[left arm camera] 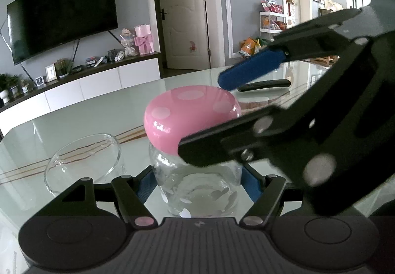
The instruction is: Unscrew bottle cap and pour
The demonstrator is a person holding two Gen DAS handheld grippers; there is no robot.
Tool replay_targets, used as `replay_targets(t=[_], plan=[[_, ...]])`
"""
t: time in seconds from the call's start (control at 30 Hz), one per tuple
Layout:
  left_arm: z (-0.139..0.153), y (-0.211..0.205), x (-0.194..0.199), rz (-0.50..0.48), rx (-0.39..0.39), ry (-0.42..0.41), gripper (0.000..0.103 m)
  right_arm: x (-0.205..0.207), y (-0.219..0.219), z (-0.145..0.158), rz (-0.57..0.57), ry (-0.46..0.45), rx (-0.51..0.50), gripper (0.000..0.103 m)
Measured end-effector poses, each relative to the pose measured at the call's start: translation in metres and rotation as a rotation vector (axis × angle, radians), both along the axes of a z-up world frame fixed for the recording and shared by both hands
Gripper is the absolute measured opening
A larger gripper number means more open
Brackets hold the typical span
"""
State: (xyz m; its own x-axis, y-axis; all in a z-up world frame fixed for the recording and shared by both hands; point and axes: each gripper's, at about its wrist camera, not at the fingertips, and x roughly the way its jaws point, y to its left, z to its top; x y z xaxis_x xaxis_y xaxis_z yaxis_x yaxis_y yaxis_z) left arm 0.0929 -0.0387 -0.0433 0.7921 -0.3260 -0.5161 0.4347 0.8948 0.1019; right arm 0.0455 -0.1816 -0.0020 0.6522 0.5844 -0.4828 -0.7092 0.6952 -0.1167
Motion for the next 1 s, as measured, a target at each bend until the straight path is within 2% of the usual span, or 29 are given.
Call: replay_targets(t=[0.2,0.33,0.4,0.63,1.0], plan=[[-0.001,-0.003,-0.001,0.003,0.0,-0.001,0.075,0.006,0.008,0.001,-0.078,0.045,0.045,0.077],[-0.001,-0.003,0.0,0.004,0.0,-0.001,0.075,0.008,0.01,0.001,-0.095,0.059,0.056,0.067],[-0.001,-0.003,0.0,0.004,0.0,-0.001,0.075,0.009,0.011,0.0,-0.089,0.058,0.05,0.066],[0.001,-0.017,0.007,0.012,0.001,0.0,0.075,0.012,0.007,0.002,-0.017,0.059,0.042,0.065],[0.001,-0.012,0.005,0.007,0.003,0.001,0.075,0.023,-0.01,0.004,0.144,0.075,0.051,0.065]])
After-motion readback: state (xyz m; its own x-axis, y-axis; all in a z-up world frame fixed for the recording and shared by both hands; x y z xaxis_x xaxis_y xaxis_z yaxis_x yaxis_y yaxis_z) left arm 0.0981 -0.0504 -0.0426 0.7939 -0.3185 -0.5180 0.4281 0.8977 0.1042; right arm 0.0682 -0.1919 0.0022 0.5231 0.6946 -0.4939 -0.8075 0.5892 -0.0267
